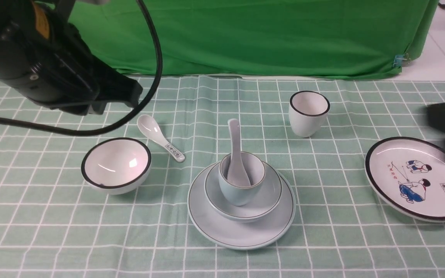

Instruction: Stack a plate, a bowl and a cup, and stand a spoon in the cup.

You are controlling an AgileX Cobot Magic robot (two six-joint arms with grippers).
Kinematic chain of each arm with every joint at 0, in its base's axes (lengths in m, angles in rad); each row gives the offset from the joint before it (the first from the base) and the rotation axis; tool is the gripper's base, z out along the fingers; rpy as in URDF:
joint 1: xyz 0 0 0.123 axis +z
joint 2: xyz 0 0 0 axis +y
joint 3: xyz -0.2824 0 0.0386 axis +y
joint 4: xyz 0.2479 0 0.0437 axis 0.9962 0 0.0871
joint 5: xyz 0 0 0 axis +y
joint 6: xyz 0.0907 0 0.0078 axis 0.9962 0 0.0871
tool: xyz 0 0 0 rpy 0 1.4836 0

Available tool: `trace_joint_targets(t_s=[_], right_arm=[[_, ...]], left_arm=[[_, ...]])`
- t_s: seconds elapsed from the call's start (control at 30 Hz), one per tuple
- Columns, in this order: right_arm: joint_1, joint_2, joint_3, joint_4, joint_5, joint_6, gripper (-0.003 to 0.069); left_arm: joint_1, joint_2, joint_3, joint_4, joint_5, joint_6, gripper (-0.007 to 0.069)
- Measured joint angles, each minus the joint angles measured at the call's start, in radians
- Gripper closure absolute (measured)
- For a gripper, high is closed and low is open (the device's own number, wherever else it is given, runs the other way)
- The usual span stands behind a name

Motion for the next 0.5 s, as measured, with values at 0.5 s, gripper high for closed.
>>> trace_joint_targets(t_s=[0.5], right_arm=[[-0.194,-0.683,0.385,-0.013,-0.233,0.084,0.0596]], left_arm=[[0.000,-0.560,0.534,-0.062,-0.414,-0.134,0.0615]])
